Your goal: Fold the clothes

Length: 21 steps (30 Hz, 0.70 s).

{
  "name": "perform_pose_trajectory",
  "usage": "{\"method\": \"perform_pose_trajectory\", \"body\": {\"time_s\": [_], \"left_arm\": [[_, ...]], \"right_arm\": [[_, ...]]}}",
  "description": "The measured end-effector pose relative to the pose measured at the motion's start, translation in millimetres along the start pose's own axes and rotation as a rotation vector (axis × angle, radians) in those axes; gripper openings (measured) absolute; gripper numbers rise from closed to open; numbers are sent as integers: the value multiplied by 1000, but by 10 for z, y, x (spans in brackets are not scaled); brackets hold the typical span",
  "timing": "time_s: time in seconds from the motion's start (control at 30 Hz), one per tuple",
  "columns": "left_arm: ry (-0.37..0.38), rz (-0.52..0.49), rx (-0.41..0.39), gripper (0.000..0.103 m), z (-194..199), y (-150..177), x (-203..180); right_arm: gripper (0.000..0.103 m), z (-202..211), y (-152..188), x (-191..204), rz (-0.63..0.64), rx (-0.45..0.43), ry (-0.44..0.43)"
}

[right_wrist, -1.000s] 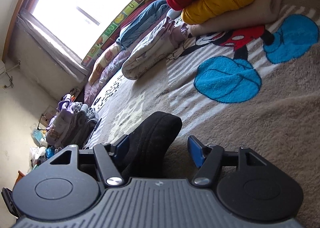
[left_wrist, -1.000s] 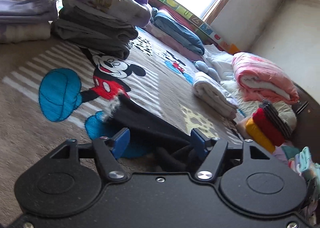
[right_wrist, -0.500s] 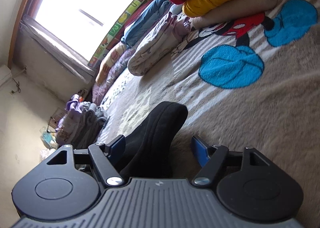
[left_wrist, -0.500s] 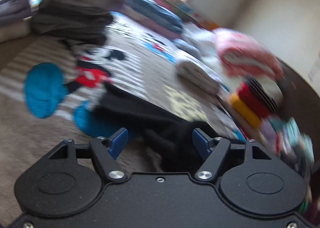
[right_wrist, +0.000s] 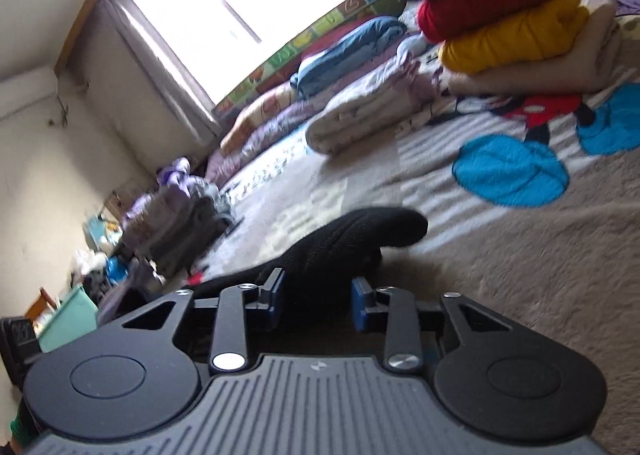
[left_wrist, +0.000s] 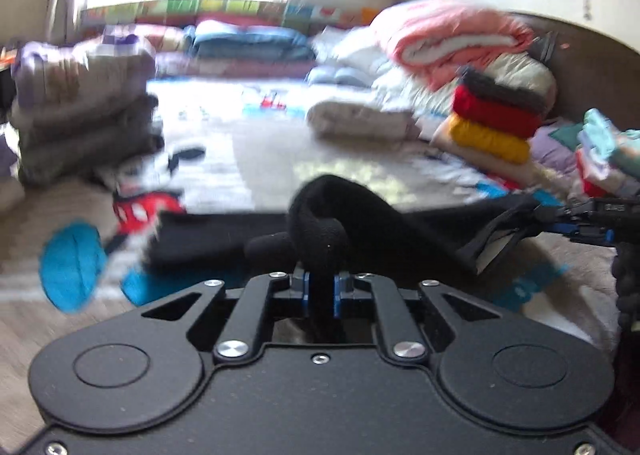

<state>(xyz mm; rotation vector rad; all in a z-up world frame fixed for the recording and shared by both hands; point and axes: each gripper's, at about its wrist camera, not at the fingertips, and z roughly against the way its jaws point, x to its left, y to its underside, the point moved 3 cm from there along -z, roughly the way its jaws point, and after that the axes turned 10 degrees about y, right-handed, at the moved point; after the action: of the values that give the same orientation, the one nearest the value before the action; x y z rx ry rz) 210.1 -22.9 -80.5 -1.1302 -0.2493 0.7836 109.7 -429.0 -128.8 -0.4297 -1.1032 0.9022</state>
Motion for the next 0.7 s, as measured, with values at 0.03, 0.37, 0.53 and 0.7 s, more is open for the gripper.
{"method": "perform_pose_trajectory", "body": {"time_s": [0.03,0.37,0.53,0.7], "left_arm": [[16,1,-12,8,77,-15,9],[230,196,-109,8,642,-78,135],[218,461,-99,8,463,50,522],[157,630,-85,8,155,188,877]], "right_arm": [[33,30,-12,7,-3,1,-6],[29,184,-201,71,-165,64,-51],[29,71,-308,75,-158,106,-16],[29,-285,-297,19,-138,126,36]]}}
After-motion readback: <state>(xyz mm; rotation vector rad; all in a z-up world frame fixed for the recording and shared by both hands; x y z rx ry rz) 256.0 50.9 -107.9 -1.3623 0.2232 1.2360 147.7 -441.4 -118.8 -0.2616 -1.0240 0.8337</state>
